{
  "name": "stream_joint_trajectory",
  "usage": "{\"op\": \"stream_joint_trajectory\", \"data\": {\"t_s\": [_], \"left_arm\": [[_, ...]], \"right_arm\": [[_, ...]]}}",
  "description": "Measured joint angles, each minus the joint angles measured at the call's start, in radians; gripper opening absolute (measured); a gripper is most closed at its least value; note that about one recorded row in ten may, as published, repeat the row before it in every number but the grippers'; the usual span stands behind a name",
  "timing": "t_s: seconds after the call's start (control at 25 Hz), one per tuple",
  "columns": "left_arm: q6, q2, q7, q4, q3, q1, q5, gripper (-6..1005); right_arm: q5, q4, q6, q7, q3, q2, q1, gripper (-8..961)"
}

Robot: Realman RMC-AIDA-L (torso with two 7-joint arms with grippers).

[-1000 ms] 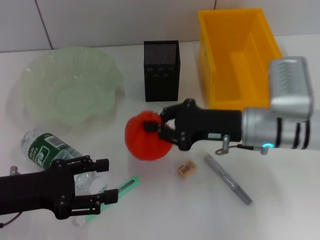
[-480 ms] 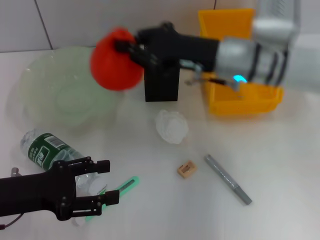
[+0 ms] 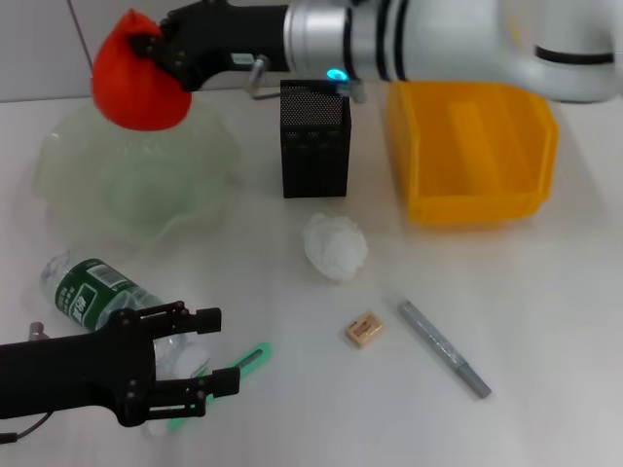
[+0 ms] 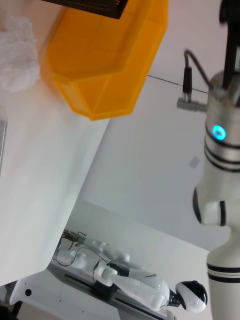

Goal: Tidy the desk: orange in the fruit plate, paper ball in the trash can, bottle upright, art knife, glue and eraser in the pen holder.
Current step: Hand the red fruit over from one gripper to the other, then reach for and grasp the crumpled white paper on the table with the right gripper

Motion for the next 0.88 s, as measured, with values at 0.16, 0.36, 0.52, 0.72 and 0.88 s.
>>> {"op": "stream_joint_trajectory", "data": {"t_s": [0.16,0.36,0.52,0.72,0.88], "left_arm": [[0.000,-0.002,0.001,0.001,0.000,-0.010,0.000,789],[-0.001,-0.002,0.002,0.001,0.000,-0.012,0.000,789],[-0.002,-0.002,0.002,0.001,0.000,-0.013,0.000,788],[-0.004,-0.002,0.002,0.001,0.000,-0.014,0.000,788],[-0.007,-0.001,0.002,0.001,0.000,-0.022,0.001,788]], "right_arm": [[0.001,0.018,0.059,0.030,-0.011,0.000,0.034,76],[0.001,0.001,0.056,0.060,-0.064,0.000,0.033,97],[0.001,-0.002,0.061,0.072,-0.069,0.000,0.031,114],[0.001,-0.017,0.065,0.075,-0.069,0.000,0.024,284],[0.001,-0.020,0.071,0.080,-0.070,0.000,0.023,508]]}}
